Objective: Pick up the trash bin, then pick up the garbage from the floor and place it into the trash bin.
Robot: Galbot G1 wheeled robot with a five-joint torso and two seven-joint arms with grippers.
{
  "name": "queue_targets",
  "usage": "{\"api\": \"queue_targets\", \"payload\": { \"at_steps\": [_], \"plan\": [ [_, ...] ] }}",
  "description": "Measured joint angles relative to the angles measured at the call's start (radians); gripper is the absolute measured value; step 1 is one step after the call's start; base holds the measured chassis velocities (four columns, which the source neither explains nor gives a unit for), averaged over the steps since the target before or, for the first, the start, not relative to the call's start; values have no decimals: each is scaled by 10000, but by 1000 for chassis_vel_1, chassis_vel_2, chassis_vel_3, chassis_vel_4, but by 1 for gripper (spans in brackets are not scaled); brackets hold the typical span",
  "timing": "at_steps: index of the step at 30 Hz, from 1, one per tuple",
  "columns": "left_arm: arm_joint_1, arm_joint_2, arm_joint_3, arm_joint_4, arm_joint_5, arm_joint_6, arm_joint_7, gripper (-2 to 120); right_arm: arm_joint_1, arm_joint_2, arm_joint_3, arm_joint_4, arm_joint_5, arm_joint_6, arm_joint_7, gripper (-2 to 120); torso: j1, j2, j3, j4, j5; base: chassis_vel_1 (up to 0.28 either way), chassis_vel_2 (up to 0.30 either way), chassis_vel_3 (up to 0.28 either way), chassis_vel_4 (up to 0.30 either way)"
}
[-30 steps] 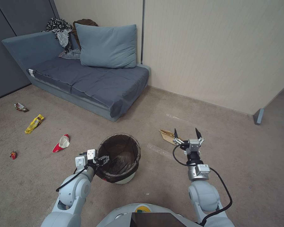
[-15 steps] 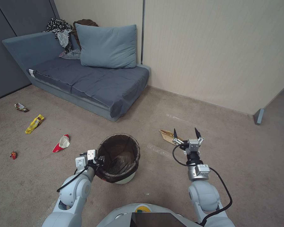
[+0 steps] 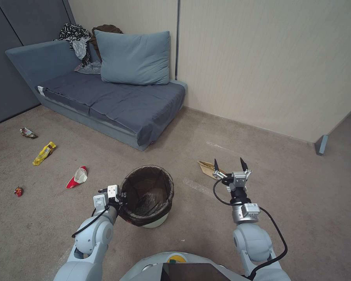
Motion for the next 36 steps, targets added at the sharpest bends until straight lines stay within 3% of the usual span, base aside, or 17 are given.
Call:
{"api": "queue_targets", "payload": {
  "at_steps": [10,16,23,36],
  "plan": [
    [195,-57,-27,-342,665,-178,113,5,121,74,-50,-33,-211,68,81,100,2,-5,8,-7,-23,0,0,0,0],
    [622,-141,-82,-1616,1364,-969,264,3,105,76,-61,-69,321,405,134,100,2,-6,8,1,-6,0,0,0,0],
    [981,-325,179,-2846,2240,-2060,976,3,60,80,-40,-96,376,604,134,100,2,-6,4,0,-5,0,0,0,0],
    [1030,-285,177,-2848,2504,-3009,1427,3,25,159,-38,-156,424,601,136,100,2,-5,3,-1,-6,0,0,0,0]
  ]
}}
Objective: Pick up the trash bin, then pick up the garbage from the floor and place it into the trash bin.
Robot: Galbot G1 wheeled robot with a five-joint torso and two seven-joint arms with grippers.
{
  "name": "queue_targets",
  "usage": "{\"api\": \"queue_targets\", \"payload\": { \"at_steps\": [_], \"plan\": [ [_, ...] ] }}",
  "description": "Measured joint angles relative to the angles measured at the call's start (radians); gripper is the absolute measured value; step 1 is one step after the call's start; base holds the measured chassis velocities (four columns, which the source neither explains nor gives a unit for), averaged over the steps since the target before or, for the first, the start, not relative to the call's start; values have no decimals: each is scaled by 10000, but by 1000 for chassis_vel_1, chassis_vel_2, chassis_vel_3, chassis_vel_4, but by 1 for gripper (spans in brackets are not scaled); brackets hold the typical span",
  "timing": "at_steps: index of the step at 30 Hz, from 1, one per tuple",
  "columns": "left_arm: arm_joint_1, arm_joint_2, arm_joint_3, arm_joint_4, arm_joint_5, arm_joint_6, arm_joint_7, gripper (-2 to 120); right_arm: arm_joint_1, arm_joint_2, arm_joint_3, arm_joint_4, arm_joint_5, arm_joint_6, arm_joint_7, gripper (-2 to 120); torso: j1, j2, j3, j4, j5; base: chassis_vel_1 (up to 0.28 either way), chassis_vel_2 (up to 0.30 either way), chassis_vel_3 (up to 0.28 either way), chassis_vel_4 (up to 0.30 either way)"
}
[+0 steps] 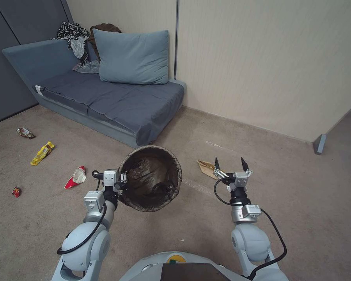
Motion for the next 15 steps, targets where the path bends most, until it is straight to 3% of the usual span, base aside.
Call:
{"api": "queue_targets", "payload": {
  "at_steps": [10,15],
  "plan": [
    [-80,5,22,117,-122,83,-4,3,-35,21,44,17,20,-23,3,100,0,0,0,0,0,0,0,0,0],
    [-44,-19,118,-26,-611,780,-279,3,-25,36,62,-4,28,-35,0,100,0,0,0,0,0,0,0,0,0]
  ]
}}
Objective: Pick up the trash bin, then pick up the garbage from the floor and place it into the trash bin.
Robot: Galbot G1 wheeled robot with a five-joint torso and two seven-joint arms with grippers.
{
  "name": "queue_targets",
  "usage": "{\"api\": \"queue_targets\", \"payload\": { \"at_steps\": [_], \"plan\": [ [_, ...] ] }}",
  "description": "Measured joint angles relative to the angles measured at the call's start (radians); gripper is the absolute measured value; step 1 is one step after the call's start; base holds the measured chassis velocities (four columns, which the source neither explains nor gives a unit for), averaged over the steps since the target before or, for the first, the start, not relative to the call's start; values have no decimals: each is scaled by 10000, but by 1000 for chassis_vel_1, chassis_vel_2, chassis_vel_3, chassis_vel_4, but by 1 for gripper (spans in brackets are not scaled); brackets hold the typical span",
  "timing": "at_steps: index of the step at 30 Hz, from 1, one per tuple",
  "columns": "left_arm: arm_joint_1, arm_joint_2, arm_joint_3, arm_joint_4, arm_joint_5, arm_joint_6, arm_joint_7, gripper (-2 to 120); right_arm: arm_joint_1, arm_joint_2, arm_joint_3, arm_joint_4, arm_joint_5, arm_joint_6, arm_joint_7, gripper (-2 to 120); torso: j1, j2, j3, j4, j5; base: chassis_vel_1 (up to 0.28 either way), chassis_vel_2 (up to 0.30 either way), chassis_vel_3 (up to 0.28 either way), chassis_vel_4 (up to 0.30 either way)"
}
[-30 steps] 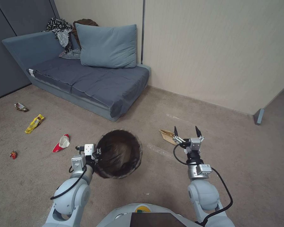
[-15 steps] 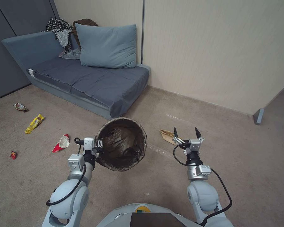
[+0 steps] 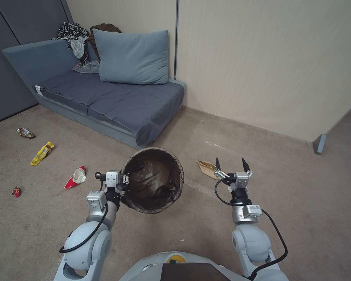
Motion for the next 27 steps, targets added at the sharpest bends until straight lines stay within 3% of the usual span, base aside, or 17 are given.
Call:
{"api": "queue_targets", "payload": {
  "at_steps": [6,14,27],
  "plan": [
    [-1,10,-22,-71,-150,601,-233,3,31,12,11,-101,14,38,-6,100,-1,0,-1,0,1,0,0,0,0],
    [12,-10,-4,-72,-144,738,-256,3,51,26,10,-128,16,50,-20,100,-2,1,-2,-1,1,-71,71,58,-84],
    [15,-5,1,2,-98,827,-314,3,118,80,9,-357,-353,448,-62,100,-1,0,0,2,2,-229,228,234,-218]
  ]
}}
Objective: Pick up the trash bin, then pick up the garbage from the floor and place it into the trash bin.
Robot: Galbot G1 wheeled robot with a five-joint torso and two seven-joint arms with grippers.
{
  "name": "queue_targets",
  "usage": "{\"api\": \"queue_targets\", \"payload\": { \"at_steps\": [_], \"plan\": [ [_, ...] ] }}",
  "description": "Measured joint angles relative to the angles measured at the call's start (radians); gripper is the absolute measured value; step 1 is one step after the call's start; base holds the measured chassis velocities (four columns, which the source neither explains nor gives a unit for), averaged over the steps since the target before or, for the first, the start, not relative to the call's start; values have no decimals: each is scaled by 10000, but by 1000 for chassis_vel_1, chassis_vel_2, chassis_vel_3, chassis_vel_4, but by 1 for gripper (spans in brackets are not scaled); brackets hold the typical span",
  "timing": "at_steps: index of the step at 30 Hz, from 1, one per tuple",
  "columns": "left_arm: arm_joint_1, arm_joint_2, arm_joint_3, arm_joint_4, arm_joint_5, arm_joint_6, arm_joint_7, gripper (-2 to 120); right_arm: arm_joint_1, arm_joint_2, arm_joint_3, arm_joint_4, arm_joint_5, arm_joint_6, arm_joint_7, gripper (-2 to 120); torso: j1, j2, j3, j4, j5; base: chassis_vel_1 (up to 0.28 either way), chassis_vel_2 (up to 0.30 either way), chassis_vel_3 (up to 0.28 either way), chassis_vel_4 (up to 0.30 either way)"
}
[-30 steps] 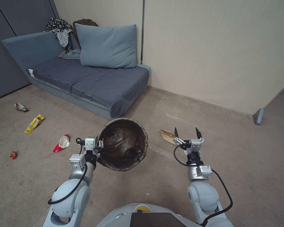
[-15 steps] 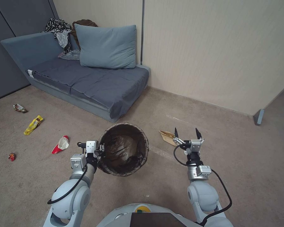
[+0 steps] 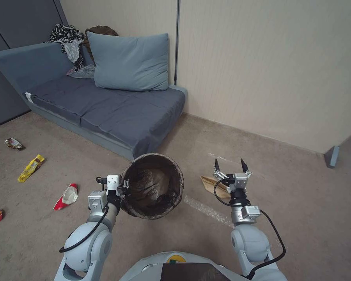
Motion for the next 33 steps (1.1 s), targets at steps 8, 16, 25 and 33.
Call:
{"api": "queue_targets", "payload": {
  "at_steps": [8,16,25,33],
  "plan": [
    [56,14,56,-85,-319,306,-384,3,24,-347,-122,-126,-393,-92,301,100,1,0,1,0,0,-125,104,101,-105],
    [157,67,67,-213,-502,439,-558,3,-163,-1510,48,149,128,-2164,-197,100,-1,1,-2,-4,0,33,-29,-31,28],
    [202,62,100,-253,-484,475,-566,3,-658,-2289,683,542,478,-3753,-2160,100,0,1,-1,-3,0,0,0,0,0],
    [171,81,153,-253,-475,487,-542,3,-483,-2613,1151,194,51,-4023,-4186,100,0,1,0,-2,0,0,0,0,0]
  ]
}}
